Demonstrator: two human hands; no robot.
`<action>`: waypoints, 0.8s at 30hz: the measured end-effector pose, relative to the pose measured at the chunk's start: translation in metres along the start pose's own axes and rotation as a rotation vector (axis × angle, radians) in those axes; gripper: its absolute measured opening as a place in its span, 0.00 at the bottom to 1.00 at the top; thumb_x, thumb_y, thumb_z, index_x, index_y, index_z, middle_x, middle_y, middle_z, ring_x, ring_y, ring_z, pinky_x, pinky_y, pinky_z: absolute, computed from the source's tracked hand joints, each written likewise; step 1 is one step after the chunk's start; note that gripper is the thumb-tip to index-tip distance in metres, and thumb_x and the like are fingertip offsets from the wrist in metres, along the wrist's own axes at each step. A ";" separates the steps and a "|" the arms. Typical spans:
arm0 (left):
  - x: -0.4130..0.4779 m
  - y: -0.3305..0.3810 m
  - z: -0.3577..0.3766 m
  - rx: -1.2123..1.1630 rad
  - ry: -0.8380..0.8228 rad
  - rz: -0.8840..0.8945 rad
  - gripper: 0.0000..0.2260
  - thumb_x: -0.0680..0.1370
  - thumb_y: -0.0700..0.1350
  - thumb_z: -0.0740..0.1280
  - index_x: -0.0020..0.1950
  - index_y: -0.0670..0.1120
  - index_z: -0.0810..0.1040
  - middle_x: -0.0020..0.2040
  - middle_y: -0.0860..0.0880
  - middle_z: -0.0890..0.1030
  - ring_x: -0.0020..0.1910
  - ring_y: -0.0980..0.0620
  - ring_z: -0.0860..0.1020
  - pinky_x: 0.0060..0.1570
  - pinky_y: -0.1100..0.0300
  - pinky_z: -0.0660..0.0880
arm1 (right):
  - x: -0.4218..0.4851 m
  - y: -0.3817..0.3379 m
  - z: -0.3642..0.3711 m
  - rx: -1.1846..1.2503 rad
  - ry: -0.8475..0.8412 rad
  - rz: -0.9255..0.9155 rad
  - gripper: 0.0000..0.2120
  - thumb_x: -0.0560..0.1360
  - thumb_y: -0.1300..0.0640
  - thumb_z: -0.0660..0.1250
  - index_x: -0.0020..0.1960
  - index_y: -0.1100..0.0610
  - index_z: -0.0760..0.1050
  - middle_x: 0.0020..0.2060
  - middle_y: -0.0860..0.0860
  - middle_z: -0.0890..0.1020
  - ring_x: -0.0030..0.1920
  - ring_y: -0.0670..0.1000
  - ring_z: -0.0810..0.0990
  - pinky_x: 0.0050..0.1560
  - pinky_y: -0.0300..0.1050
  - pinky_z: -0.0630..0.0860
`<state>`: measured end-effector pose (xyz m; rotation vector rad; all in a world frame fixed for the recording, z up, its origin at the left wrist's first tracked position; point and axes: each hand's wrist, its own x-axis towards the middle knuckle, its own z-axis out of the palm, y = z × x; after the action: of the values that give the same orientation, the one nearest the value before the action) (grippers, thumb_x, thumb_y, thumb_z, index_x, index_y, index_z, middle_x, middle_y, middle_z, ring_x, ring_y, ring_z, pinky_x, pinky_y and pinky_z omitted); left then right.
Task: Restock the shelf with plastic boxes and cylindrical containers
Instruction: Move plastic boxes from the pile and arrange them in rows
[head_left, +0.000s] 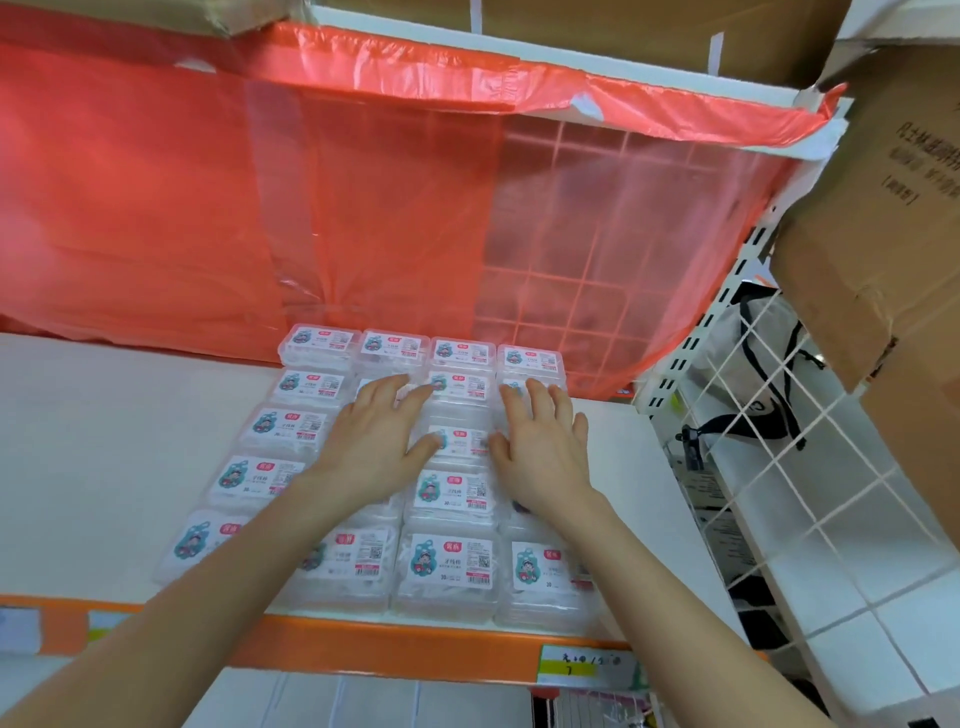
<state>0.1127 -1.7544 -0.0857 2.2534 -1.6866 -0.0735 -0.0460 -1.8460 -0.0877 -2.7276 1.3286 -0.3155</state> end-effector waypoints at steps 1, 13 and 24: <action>-0.004 -0.006 -0.003 0.006 0.010 -0.030 0.27 0.78 0.55 0.59 0.74 0.50 0.57 0.74 0.46 0.57 0.73 0.48 0.54 0.67 0.51 0.58 | 0.001 -0.009 0.000 0.004 -0.005 -0.033 0.26 0.78 0.49 0.54 0.74 0.52 0.53 0.74 0.54 0.54 0.73 0.57 0.49 0.69 0.59 0.52; -0.103 -0.138 -0.064 0.170 0.100 -0.375 0.25 0.78 0.57 0.56 0.74 0.50 0.59 0.72 0.46 0.61 0.71 0.47 0.58 0.64 0.54 0.61 | 0.009 -0.184 0.023 0.051 -0.105 -0.421 0.25 0.78 0.48 0.55 0.73 0.52 0.57 0.73 0.54 0.56 0.72 0.57 0.52 0.68 0.59 0.54; -0.255 -0.307 -0.129 0.166 0.138 -0.589 0.24 0.79 0.57 0.55 0.73 0.49 0.62 0.71 0.46 0.63 0.70 0.49 0.60 0.64 0.54 0.63 | -0.035 -0.419 0.076 0.077 -0.209 -0.616 0.24 0.78 0.48 0.55 0.72 0.51 0.58 0.72 0.54 0.58 0.71 0.57 0.55 0.66 0.57 0.56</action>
<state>0.3503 -1.4087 -0.0907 2.7355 -0.9471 0.0891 0.2715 -1.5605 -0.0948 -2.9324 0.3956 -0.1084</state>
